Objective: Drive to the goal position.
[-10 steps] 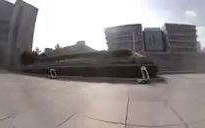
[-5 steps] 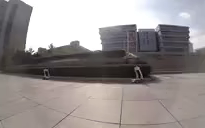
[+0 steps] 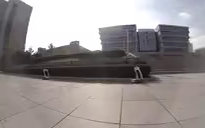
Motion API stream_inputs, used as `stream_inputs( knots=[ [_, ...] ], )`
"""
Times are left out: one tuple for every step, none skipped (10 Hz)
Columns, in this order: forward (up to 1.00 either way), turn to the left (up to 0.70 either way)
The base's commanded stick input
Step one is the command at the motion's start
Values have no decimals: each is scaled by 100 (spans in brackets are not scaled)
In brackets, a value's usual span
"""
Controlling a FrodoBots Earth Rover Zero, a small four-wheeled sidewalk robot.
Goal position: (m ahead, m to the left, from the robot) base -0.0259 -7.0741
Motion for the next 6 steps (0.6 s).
stream_inputs(
  knots=[
    [0,-70],
    [0,-70],
    [0,-70],
    [0,-70],
    [0,-70],
    [0,-70]
  ],
)
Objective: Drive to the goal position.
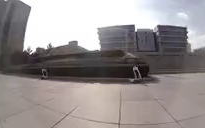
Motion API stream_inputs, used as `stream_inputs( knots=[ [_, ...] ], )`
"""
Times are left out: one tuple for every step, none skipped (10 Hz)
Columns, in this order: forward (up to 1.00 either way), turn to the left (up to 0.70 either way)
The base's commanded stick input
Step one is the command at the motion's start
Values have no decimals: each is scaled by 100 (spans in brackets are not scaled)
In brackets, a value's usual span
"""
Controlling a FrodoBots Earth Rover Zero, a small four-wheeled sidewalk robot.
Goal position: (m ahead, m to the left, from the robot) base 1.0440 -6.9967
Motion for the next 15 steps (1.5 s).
stream_inputs(
  knots=[
    [0,-70],
    [0,-70],
    [0,-70],
    [0,-70],
    [0,-70],
    [0,-70],
    [0,-70],
    [0,-70],
    [0,-70],
    [0,-70],
    [0,-70],
    [0,-70],
    [0,-70],
    [0,-70],
    [0,-70]
  ],
)
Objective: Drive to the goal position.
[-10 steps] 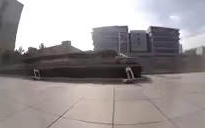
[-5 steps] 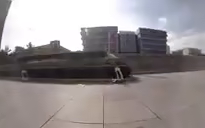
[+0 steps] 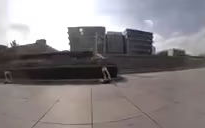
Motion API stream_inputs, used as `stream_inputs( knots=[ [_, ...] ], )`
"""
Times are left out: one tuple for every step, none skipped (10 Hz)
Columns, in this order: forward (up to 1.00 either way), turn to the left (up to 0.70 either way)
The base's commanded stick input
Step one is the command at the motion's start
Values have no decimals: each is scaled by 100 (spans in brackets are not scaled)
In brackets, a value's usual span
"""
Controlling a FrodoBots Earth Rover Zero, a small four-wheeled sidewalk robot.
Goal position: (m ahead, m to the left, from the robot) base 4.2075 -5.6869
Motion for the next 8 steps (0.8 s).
stream_inputs(
  knots=[
    [0,-70],
    [0,-70],
    [0,-70],
    [0,-70],
    [0,-70],
    [0,-70],
    [0,-70],
    [0,-70]
  ],
)
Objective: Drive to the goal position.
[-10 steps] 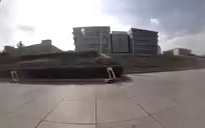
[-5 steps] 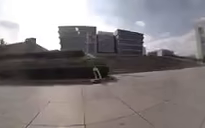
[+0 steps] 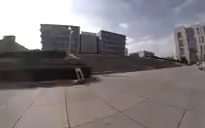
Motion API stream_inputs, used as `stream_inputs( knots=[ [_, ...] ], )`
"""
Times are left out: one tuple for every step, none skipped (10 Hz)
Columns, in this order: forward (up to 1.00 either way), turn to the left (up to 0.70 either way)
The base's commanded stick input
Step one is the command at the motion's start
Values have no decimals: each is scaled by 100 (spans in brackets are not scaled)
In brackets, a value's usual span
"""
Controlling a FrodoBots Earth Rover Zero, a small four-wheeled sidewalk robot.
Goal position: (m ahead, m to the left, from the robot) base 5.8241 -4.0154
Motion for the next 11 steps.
stream_inputs(
  knots=[
    [0,-70],
    [0,-70],
    [0,-70],
    [0,-70],
    [0,-70],
    [0,-70],
    [0,-70],
    [0,-70],
    [0,-70],
    [3,-70],
    [42,-50]
  ],
)
